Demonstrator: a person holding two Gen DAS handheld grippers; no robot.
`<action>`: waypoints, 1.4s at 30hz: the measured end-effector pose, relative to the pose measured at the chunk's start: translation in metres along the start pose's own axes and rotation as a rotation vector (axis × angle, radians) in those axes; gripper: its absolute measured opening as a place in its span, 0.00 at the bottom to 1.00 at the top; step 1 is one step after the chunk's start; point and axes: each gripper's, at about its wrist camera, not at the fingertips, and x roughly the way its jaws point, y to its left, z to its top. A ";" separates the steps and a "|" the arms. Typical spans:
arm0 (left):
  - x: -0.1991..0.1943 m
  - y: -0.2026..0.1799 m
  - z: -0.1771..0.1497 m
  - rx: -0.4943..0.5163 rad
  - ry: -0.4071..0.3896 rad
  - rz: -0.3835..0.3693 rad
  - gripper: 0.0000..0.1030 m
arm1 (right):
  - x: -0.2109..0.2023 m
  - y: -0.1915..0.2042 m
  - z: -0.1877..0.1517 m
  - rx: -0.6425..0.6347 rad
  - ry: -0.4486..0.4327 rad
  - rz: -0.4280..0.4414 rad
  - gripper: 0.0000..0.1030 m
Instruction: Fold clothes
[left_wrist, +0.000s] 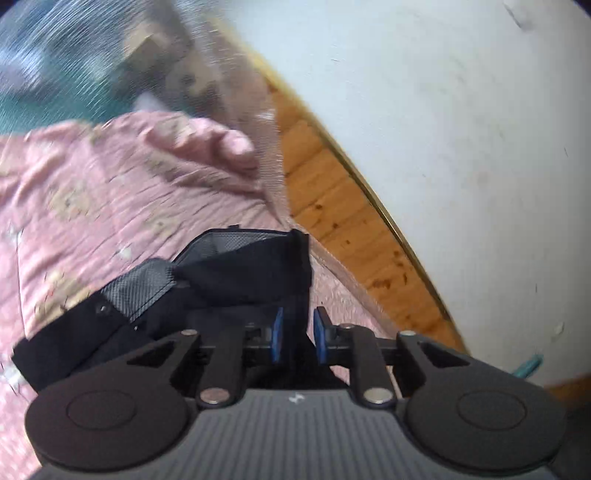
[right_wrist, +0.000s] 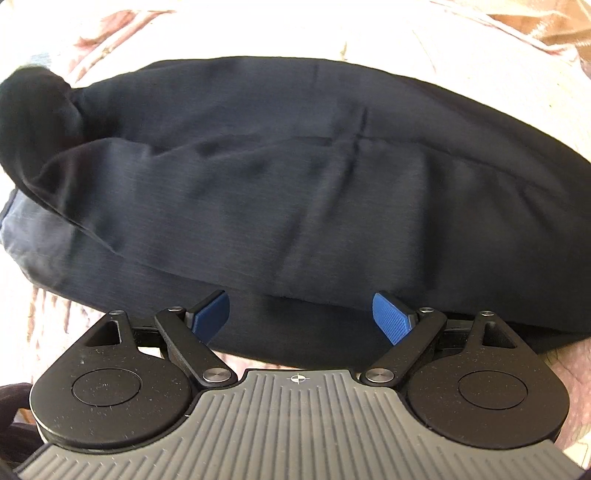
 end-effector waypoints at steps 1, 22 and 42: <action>0.006 0.007 -0.004 -0.027 0.028 0.013 0.24 | -0.001 0.003 0.000 -0.021 -0.006 -0.003 0.85; 0.000 0.052 0.020 -0.208 0.057 -0.084 0.06 | -0.005 0.095 -0.030 -0.258 -0.034 0.126 0.86; -0.021 0.110 0.011 -0.268 0.151 0.015 0.12 | -0.036 -0.071 -0.065 0.520 -0.225 0.395 0.79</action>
